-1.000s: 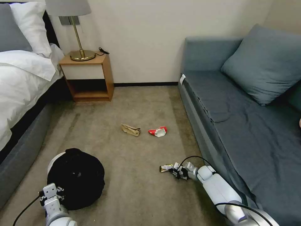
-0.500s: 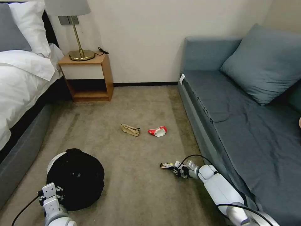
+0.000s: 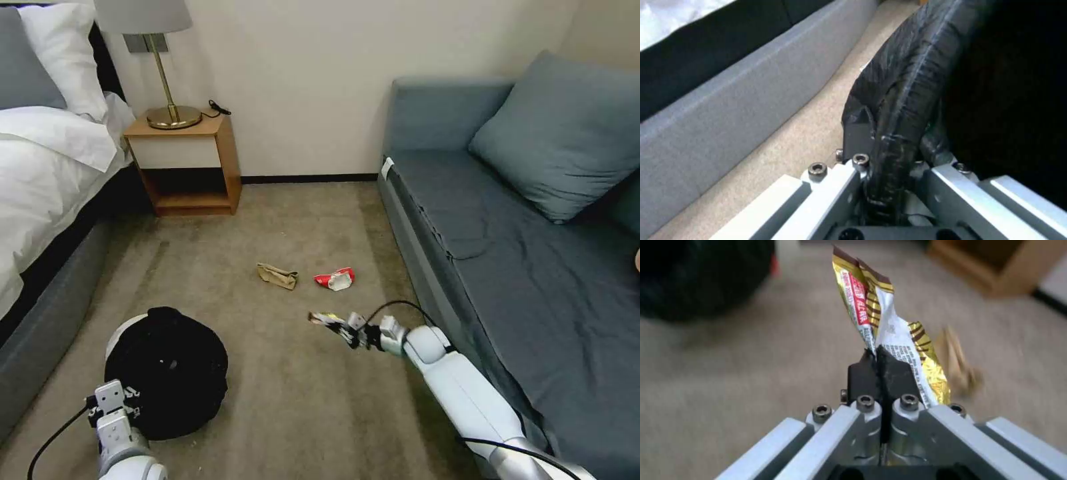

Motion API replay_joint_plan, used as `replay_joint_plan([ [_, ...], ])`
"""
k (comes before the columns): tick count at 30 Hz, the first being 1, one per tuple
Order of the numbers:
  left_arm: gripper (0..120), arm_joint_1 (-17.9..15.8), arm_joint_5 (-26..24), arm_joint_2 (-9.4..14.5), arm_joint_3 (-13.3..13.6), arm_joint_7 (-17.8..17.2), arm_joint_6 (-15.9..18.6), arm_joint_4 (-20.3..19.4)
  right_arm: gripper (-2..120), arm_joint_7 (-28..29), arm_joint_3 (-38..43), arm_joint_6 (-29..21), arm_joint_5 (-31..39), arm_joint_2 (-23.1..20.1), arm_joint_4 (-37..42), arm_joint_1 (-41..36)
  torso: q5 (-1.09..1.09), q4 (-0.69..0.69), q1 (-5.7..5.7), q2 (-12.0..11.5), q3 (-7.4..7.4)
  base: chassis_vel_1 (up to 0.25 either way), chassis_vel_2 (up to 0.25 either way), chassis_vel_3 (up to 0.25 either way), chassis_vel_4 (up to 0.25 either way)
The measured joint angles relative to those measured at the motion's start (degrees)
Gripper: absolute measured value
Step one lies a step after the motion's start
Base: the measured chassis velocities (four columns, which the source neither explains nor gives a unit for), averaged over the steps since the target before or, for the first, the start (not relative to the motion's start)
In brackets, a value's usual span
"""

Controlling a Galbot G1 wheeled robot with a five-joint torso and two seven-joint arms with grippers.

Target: Pick up the trash bin, then pick up the garbage on the floor and place it into the trash bin.

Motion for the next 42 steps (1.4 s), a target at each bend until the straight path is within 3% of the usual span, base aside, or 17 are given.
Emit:
replay_joint_plan([
  [9, 0, -0.6, 1.2, -0.4, 1.2, 0.2, 0.8, -1.8, 0, 1.0, -7.9, -3.9, 7.2, 1.0, 10.7, 3.0, 0.0, 0.0, 0.0, 0.0, 0.0, 0.0, 0.0, 0.0, 0.0],
  [24, 0, -1.7, 1.6, -0.8, 2.8, 0.0, 1.4, -3.0, 0, 0.9, -15.5, -7.3, 17.4, 3.6, 17.0, 4.0, 0.0, 0.0, 0.0, 0.0, 0.0, 0.0, 0.0, 0.0, 0.0],
  [34, 0, -2.4, 2.2, -1.3, 4.7, -0.4, 1.5, -3.0, 0, 0.7, -18.6, -6.0, 18.5, 7.7, 13.2, 3.7, 0.0, 0.0, 0.0, 0.0, 0.0, 0.0, 0.0, 0.0, 0.0],
  [42, 0, -2.0, 2.2, -1.5, 5.4, -0.5, 1.5, -3.9, 0, 2.2, -19.4, -2.8, 16.3, 15.4, 0.3, 6.9, -0.01, 0.0, 0.0, 0.0, 0.0, 0.0, 0.0, 0.0, 0.0],
])
